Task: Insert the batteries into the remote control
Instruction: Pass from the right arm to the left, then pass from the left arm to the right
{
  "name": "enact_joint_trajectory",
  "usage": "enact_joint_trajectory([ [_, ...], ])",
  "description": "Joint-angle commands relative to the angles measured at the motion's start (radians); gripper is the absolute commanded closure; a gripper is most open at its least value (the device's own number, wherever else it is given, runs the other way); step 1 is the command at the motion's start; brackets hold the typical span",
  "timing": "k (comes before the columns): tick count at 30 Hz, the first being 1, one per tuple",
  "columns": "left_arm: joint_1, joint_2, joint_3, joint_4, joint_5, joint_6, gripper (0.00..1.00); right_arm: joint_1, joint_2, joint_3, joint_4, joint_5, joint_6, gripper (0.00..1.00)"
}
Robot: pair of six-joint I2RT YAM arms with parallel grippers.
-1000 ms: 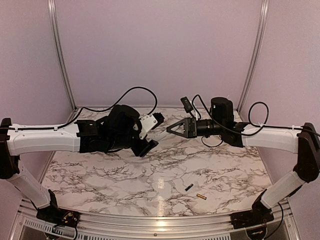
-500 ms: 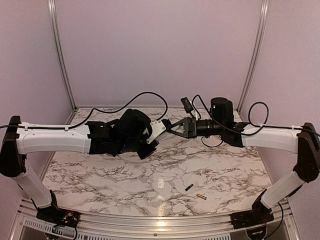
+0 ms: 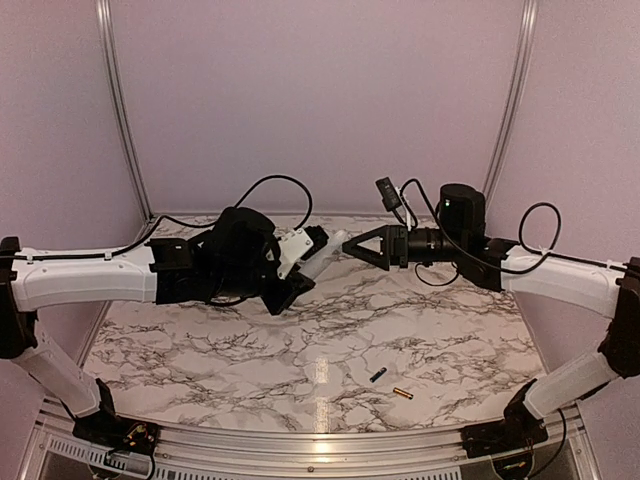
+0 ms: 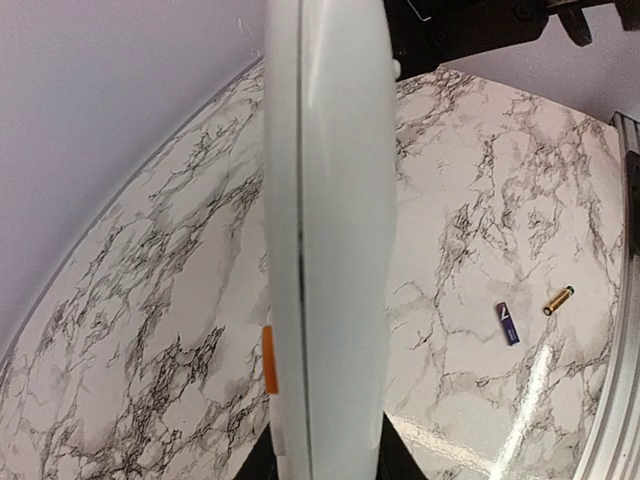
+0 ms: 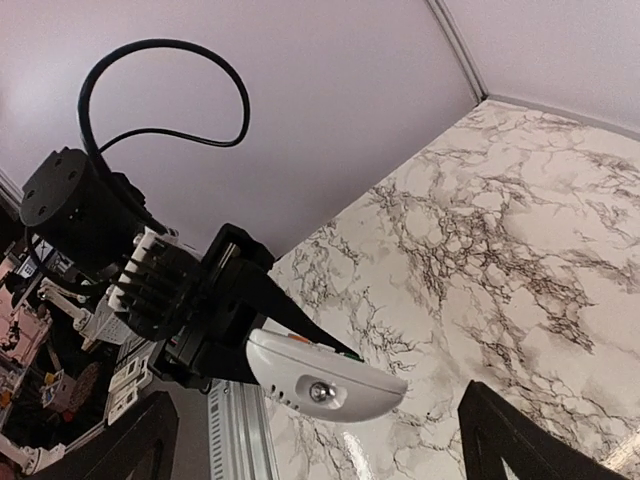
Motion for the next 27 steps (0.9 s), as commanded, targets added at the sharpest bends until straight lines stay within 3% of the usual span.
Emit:
enact_joint_trajectory([
  [1,0.045,-0.086,-0.044,0.144,0.274,-0.100,1.00,-0.007,-0.076,0.036,0.019,-0.026,-0.136,0.03],
  [6,0.109,-0.150,-0.127,0.339,0.494,-0.232,1.00,-0.006,-0.118,-0.002,0.118,-0.078,-0.149,0.03],
  [13,0.132,-0.183,-0.197,0.537,0.653,-0.345,1.00,0.019,-0.079,0.013,0.262,-0.139,-0.081,0.05],
  [27,0.132,-0.169,-0.240,0.655,0.725,-0.415,1.00,0.099,0.071,0.135,0.411,-0.187,0.090,0.17],
])
